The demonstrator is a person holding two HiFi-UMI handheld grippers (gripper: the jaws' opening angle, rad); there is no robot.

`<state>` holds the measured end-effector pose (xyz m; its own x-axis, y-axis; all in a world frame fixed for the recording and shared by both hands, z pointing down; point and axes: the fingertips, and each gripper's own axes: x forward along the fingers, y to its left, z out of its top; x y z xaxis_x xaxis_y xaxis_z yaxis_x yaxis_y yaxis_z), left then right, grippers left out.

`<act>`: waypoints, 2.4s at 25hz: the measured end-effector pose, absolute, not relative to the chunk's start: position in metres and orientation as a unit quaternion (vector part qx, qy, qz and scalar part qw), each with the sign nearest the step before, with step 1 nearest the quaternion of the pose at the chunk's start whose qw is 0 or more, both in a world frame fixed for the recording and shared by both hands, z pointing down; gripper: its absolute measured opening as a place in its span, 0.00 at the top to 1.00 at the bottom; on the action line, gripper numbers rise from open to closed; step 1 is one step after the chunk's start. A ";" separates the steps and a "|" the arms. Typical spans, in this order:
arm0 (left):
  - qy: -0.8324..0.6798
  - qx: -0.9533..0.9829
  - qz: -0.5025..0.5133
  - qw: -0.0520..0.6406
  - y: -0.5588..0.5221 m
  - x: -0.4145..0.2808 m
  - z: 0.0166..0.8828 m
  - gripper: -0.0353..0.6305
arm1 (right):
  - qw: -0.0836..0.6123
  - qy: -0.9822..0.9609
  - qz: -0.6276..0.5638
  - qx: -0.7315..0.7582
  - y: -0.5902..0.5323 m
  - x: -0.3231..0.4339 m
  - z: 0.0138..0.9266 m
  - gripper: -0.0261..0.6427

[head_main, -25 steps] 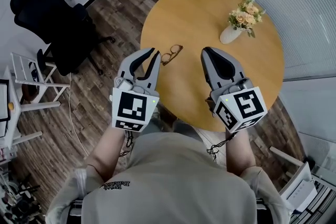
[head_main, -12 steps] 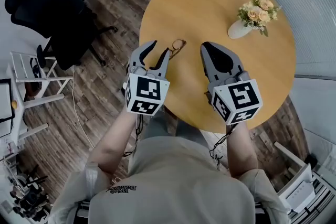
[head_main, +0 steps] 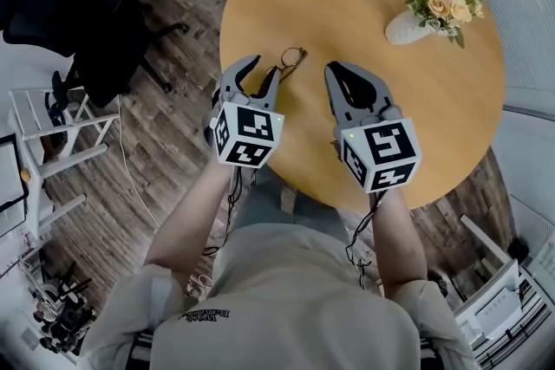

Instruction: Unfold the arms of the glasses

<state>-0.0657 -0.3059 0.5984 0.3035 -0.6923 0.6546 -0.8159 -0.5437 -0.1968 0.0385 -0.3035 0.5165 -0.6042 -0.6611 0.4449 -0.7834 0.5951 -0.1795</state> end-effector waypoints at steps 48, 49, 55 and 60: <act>-0.453 0.808 0.339 0.163 -0.322 -0.045 0.671 0.89 | 0.191 -0.857 0.221 0.424 -0.283 0.059 0.576 0.91; -0.455 0.814 0.324 0.161 -0.323 -0.044 0.655 0.89 | 0.187 -0.857 0.217 0.429 -0.283 0.060 0.569 0.91; -0.472 0.846 0.216 0.123 -0.328 -0.044 0.551 0.89 | 0.137 -0.859 0.180 0.459 -0.292 0.069 0.497 0.91; -0.481 0.865 0.119 0.085 -0.322 -0.050 0.454 0.89 | 0.086 -0.864 0.125 0.480 -0.292 0.074 0.414 0.91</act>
